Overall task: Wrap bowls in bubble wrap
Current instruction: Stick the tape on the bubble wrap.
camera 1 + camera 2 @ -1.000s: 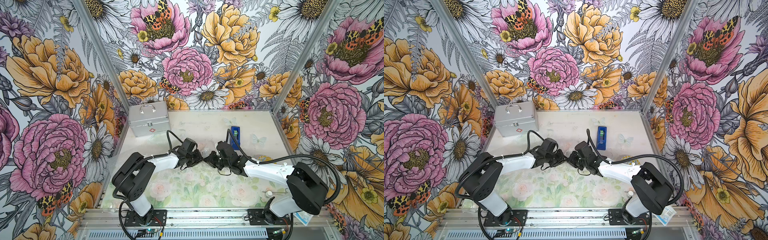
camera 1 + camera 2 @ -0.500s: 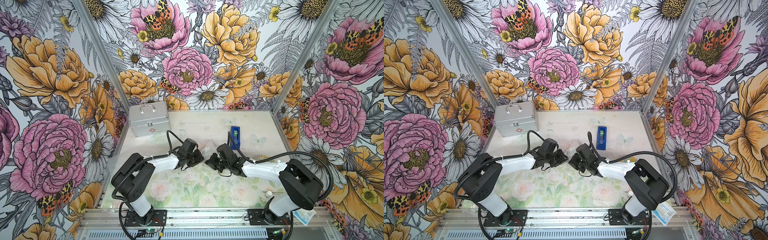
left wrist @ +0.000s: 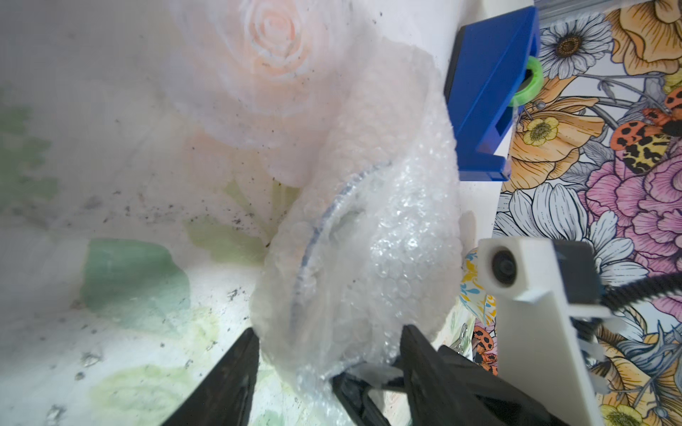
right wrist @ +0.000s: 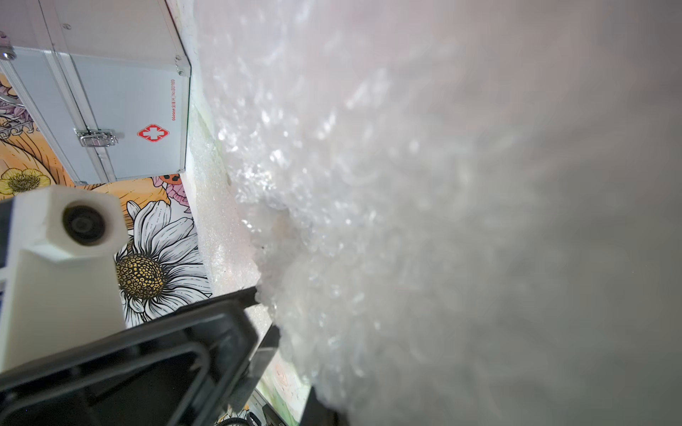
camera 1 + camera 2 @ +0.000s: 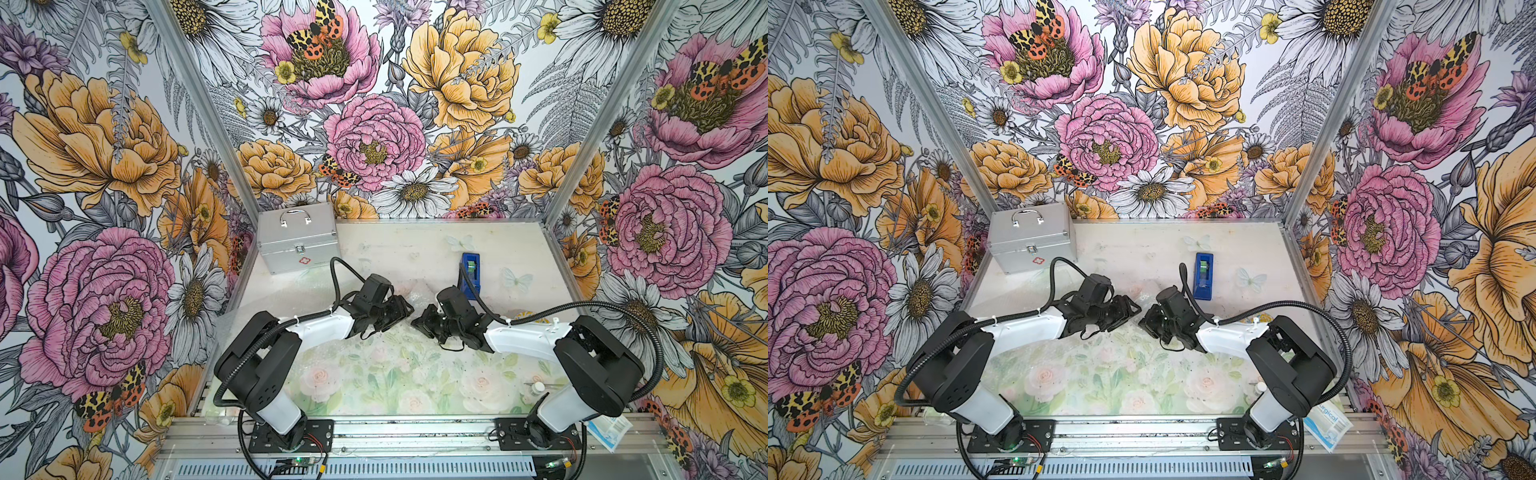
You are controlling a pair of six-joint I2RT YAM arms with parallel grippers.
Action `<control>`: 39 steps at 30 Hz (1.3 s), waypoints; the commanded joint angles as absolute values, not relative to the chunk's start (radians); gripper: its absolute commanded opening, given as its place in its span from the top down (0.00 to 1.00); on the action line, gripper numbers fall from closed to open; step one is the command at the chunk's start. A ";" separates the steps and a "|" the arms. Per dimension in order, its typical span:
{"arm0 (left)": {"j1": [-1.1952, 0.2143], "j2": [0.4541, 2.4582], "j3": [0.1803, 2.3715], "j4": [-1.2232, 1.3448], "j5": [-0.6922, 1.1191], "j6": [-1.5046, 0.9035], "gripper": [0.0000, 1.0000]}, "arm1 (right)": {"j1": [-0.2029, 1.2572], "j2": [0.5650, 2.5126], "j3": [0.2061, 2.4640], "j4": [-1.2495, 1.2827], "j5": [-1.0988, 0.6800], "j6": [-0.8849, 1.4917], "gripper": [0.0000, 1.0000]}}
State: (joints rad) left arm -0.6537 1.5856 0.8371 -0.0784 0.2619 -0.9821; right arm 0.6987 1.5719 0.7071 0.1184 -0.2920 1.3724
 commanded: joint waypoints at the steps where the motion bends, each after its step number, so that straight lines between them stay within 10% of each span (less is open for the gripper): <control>1: -0.639 1.529 0.816 -0.100 0.273 -0.937 0.28 | 0.687 1.593 0.704 0.130 -0.307 1.388 1.00; 24: -0.604 1.593 0.827 -0.036 0.440 -0.799 0.17 | 0.673 1.566 0.699 0.133 -0.332 1.410 1.00; 39: -0.592 1.700 0.859 0.028 0.439 -0.833 0.33 | 0.663 1.554 0.698 0.127 -0.342 1.410 1.00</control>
State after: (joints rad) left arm -0.6033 1.6691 0.8295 -0.0158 0.4316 -0.8291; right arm 0.6678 1.5715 0.7036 0.1356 -0.3397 1.3991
